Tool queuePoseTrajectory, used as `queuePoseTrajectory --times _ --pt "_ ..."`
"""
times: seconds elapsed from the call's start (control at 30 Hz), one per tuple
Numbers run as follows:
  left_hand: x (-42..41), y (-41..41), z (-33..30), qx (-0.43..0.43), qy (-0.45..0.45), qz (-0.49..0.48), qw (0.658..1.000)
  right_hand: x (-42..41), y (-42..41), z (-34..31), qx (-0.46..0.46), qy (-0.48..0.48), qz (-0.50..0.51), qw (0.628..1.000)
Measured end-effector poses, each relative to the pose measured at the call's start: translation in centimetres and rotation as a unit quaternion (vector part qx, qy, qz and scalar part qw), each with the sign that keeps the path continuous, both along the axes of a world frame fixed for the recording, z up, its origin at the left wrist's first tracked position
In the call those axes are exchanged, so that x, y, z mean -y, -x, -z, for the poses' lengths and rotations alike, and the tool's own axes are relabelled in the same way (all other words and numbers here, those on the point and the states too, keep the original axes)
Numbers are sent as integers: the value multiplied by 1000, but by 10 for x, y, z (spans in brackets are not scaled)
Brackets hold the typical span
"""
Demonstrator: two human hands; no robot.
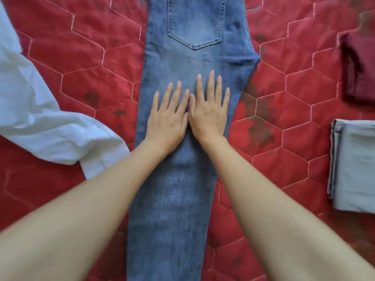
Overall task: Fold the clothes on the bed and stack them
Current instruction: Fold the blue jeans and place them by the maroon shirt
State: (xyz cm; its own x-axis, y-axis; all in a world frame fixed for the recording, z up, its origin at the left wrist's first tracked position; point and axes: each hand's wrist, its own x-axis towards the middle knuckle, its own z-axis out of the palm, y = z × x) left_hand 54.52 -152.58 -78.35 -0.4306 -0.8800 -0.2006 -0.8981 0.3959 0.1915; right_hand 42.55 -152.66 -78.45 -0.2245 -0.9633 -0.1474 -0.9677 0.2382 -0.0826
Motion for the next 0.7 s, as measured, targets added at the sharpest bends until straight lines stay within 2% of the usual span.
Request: queuePoseTrajectory --times 0.13,0.27,0.37,0.47,0.57,0.7 --pt "-126 -50 7 -14 24 -10 1000 -123 -31 5 34 32 -32 998" --pt "-245 -102 -1 5 0 0 1000 -257 -49 -1 58 1 -68 996" --pt "-293 -120 -16 29 -26 14 999 -326 -55 -14 69 -25 -121 990" --pt "-292 -118 -30 41 -25 21 999 -331 -55 -29 85 -24 -120 989" --pt "-258 -103 -38 33 12 9 999 -290 -56 -37 110 10 -95 989" --pt "-232 -86 -28 20 13 44 999 -245 -67 -28 76 -13 -102 992"
